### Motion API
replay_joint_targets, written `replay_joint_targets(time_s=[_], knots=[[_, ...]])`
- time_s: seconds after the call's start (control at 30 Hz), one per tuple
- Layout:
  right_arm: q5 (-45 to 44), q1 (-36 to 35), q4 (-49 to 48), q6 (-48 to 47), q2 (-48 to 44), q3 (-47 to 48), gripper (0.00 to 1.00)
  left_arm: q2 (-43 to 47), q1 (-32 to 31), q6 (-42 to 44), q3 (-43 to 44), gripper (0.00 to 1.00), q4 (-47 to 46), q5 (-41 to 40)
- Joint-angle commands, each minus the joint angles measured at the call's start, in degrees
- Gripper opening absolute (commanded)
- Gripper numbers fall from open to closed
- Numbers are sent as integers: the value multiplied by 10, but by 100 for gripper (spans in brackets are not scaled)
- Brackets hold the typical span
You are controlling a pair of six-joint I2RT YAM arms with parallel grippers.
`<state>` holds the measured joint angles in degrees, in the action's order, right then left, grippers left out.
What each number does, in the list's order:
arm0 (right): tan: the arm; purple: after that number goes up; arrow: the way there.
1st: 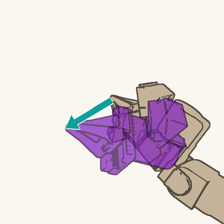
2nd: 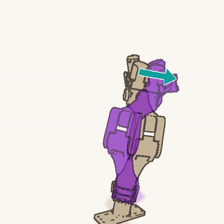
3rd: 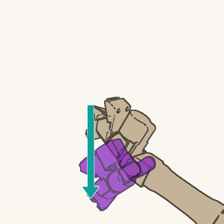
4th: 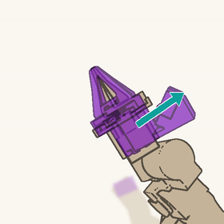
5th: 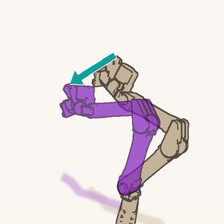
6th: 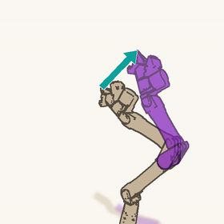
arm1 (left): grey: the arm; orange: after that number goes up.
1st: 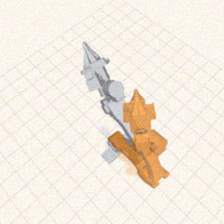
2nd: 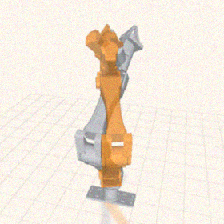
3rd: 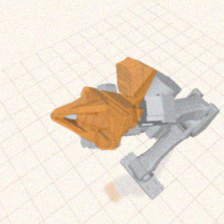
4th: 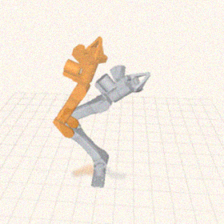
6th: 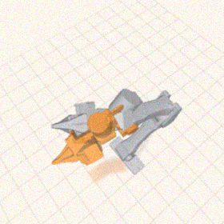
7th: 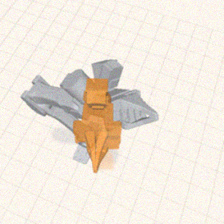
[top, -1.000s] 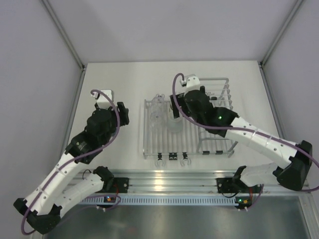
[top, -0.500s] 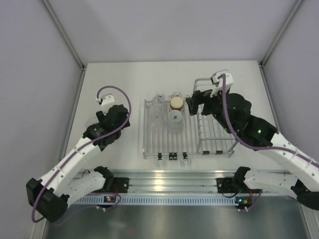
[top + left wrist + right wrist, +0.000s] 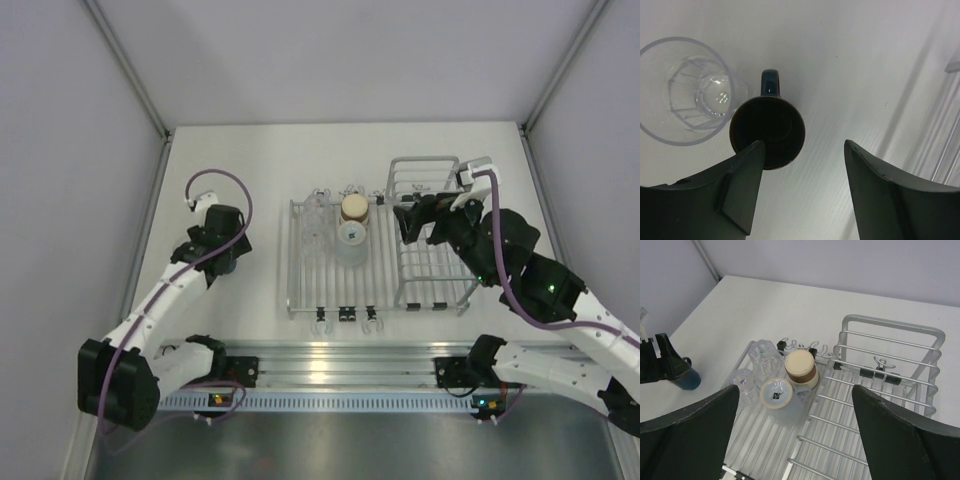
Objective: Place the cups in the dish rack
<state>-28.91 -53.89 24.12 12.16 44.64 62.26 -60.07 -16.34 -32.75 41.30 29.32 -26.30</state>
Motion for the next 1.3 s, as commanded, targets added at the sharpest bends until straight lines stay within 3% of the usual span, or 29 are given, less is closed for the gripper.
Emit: replay_joint_targets(time_s=[0.0,0.4,0.5,0.63,0.7,0.83,1.0,1.27], knots=[[-8,-8,-2,1,-3,-1,95,-20,5,17,-3,70,-58,27],[-9,-8,1,9,-10,-11,95,-95,16,28,-3,66,-97,26],[-12,-8,5,11,-17,-18,95,-114,17,33,-2,60,-106,21],[-19,-8,11,15,-23,-25,95,-138,17,41,2,33,-110,20],[-20,-8,11,16,-26,-28,95,-151,17,45,4,12,-110,25],[-25,-9,14,17,-28,-30,95,-158,17,48,7,0,-111,34],[-33,-8,25,22,-27,-32,95,-145,17,54,23,0,-109,75],[-58,-9,57,31,-39,-35,97,-73,17,44,130,0,-110,149]])
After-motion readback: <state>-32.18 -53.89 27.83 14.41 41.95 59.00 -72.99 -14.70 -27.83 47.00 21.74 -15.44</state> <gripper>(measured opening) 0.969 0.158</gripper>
